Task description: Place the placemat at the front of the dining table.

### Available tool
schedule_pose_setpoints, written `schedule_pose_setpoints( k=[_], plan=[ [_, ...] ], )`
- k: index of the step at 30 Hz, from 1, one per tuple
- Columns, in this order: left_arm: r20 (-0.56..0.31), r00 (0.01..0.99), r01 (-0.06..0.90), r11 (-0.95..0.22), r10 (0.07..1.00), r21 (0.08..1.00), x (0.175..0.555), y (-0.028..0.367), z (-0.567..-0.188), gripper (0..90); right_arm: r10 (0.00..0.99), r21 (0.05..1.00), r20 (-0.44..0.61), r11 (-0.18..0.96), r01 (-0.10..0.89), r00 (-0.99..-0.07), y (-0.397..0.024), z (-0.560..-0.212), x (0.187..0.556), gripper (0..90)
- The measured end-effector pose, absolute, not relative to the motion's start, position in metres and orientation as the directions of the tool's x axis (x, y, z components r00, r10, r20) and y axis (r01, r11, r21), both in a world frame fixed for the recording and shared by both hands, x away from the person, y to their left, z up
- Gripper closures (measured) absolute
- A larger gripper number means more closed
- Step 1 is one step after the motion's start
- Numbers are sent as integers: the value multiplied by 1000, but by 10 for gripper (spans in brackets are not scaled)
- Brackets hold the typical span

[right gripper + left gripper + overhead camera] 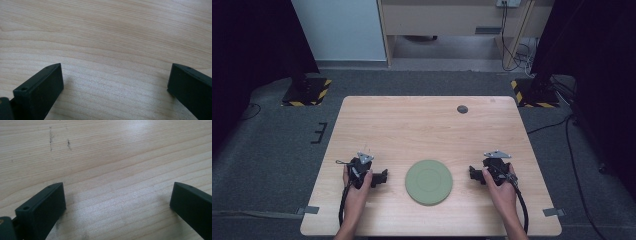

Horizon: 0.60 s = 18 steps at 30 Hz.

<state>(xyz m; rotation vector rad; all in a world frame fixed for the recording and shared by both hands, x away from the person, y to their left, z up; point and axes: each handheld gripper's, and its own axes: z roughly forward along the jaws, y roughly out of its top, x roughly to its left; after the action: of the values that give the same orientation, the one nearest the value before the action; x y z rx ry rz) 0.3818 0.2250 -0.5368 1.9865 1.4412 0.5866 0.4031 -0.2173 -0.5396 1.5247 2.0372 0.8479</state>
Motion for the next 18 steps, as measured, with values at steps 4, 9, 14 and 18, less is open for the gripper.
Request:
schedule_pose_setpoints(
  k=[4, 9, 14, 18],
  plan=[
    [1, 310, 682, -223, 951, 697, 382, 225, -537, 0, 957, 707, 5, 203, 677, -291, -218, -540, 403, 6],
    [1, 310, 682, -223, 951, 697, 382, 225, -537, 0, 951, 708, 4, 217, 673, -310, -220, -540, 403, 7],
    [6, 317, 677, -230, 949, 699, 381, 224, -537, 0, 945, 709, 0, 230, 667, -326, -219, -539, 400, 17],
    [33, 310, 658, -240, 950, 713, 379, 217, -535, 30, 931, 726, 29, 231, 648, -364, -219, -538, 394, 43]
  ],
)
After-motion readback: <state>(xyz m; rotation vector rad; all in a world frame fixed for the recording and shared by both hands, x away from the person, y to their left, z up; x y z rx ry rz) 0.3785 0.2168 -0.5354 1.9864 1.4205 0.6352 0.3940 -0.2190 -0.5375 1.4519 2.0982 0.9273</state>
